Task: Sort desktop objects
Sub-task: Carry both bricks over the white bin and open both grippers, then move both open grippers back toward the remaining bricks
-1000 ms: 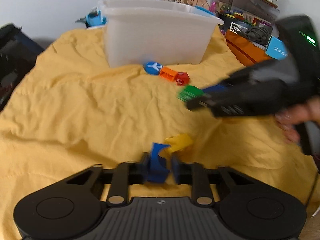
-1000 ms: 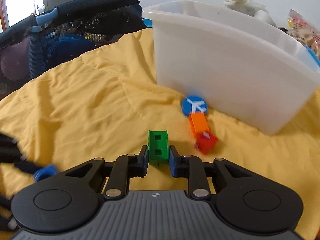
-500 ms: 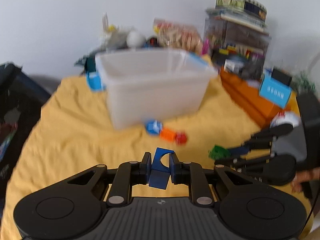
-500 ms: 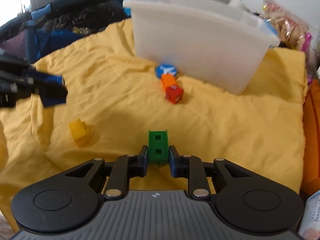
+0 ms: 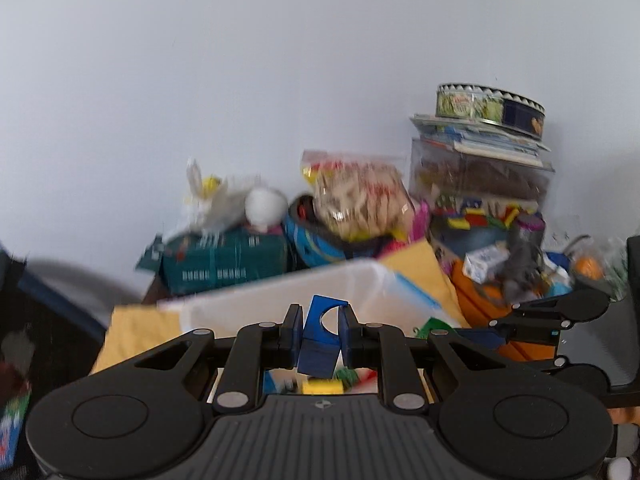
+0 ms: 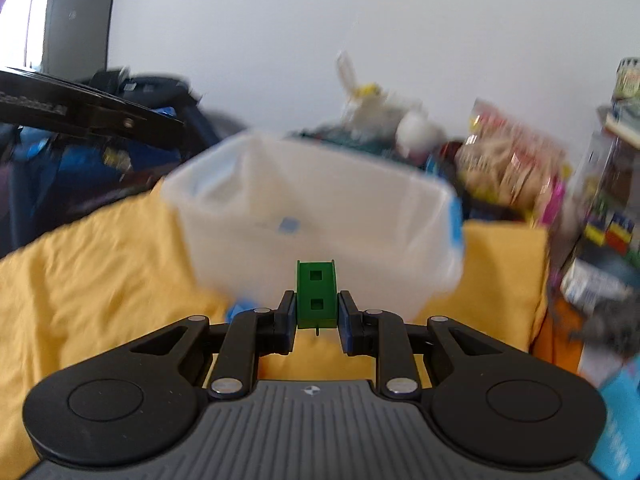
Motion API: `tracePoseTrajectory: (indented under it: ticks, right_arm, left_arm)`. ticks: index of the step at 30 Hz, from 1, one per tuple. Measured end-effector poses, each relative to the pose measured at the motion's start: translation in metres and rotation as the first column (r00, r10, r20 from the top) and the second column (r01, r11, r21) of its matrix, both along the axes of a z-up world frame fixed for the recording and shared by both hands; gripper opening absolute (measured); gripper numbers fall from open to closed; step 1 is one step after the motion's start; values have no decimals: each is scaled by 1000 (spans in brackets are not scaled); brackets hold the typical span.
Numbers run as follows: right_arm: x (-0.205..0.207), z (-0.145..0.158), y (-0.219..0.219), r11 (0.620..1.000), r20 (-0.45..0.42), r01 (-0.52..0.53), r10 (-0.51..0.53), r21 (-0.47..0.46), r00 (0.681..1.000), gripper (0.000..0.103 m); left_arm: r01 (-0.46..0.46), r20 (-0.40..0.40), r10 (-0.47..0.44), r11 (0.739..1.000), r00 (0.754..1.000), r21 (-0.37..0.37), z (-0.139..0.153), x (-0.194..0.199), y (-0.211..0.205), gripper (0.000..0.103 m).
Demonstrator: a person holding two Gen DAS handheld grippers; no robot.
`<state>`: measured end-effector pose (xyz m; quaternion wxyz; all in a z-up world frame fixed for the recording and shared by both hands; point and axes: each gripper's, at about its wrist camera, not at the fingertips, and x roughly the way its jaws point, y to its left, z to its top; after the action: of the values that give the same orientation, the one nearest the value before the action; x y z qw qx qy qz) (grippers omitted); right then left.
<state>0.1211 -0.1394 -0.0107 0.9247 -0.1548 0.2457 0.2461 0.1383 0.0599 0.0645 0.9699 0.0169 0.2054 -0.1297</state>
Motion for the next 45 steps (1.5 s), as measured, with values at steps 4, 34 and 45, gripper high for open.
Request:
tracePoseTrajectory:
  ticks: [4, 34, 45]
  right_arm:
    - [31, 26, 11, 999, 73, 21, -23, 39, 997, 24]
    - [32, 0, 9, 990, -62, 44, -36, 131, 997, 47]
    - [-21, -91, -13, 1000, -312, 7, -12, -19, 950, 46]
  left_arm:
    - [-22, -2, 22, 999, 1000, 25, 3, 38, -2, 22]
    - [-161, -104, 162, 987, 981, 20, -92, -78, -5, 74]
    - [-101, -347, 96, 995, 933, 6, -161, -127, -15, 73]
